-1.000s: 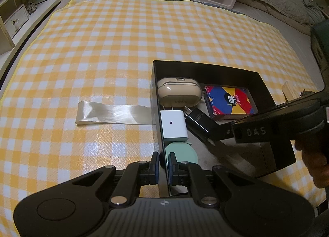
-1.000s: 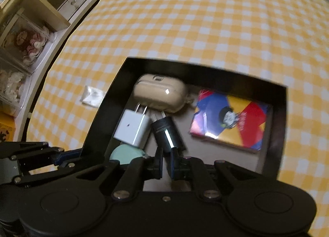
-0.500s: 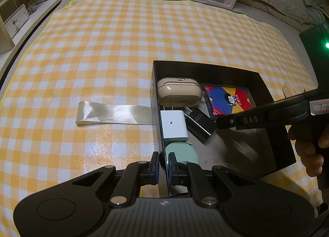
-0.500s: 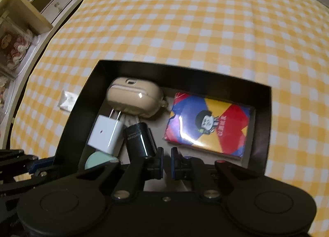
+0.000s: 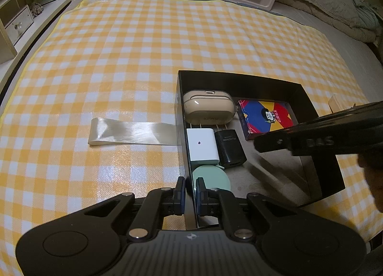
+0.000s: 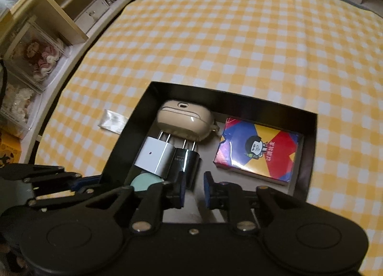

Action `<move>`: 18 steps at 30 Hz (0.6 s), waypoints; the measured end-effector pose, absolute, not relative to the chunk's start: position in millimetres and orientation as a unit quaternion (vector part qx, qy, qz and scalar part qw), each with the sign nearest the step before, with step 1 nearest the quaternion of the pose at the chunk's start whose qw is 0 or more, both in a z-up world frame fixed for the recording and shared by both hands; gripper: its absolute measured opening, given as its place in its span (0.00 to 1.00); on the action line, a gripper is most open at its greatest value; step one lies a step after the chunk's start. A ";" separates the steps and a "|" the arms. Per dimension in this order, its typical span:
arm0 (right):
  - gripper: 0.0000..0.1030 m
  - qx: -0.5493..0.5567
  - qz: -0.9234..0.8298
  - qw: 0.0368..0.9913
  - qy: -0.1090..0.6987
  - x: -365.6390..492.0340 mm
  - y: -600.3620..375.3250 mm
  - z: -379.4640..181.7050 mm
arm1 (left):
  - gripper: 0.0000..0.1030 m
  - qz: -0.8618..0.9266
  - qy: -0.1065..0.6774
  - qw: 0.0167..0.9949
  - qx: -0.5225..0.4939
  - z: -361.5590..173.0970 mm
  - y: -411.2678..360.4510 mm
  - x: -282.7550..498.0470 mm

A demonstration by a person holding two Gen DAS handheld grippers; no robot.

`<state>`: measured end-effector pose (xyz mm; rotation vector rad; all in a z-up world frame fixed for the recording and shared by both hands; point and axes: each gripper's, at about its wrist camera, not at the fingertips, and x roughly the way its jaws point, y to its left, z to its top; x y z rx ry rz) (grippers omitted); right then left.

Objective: Organize rigid objects
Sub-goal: 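Withdraw the right gripper and move it toward the wooden case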

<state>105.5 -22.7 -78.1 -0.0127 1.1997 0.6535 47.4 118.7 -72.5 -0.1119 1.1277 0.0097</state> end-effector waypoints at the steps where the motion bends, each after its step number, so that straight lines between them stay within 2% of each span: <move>1: 0.25 -0.008 0.303 0.779 0.549 103.8 -25.4 -74.4 | 0.09 0.005 0.534 0.844 -0.052 -72.6 118.9 47.2; 2: 0.26 -0.013 0.303 0.783 0.544 102.1 -28.8 -70.7 | 0.09 0.005 0.534 0.844 -0.052 -72.6 118.9 47.2; 4: 0.41 -0.020 0.303 0.791 0.531 97.8 -35.6 -62.2 | 0.09 0.005 0.534 0.844 -0.053 -72.7 118.9 47.2; 6: 0.49 -0.024 0.305 0.798 0.519 93.2 -43.1 -54.2 | 0.09 0.006 0.535 0.843 -0.055 -72.9 119.4 47.2; 8: 0.51 -0.027 0.307 0.803 0.509 89.4 -49.7 -46.9 | 0.08 0.007 0.536 0.842 -0.061 -73.9 121.9 47.7; 13: 0.70 -0.025 0.307 0.814 0.493 79.6 -61.2 -36.1 | 0.08 0.011 0.536 0.843 -0.052 -74.2 121.1 47.8; 18: 0.77 -0.027 0.309 0.820 0.481 68.9 -69.5 -28.2 | 0.07 0.019 0.537 0.842 -0.045 -74.5 117.7 49.3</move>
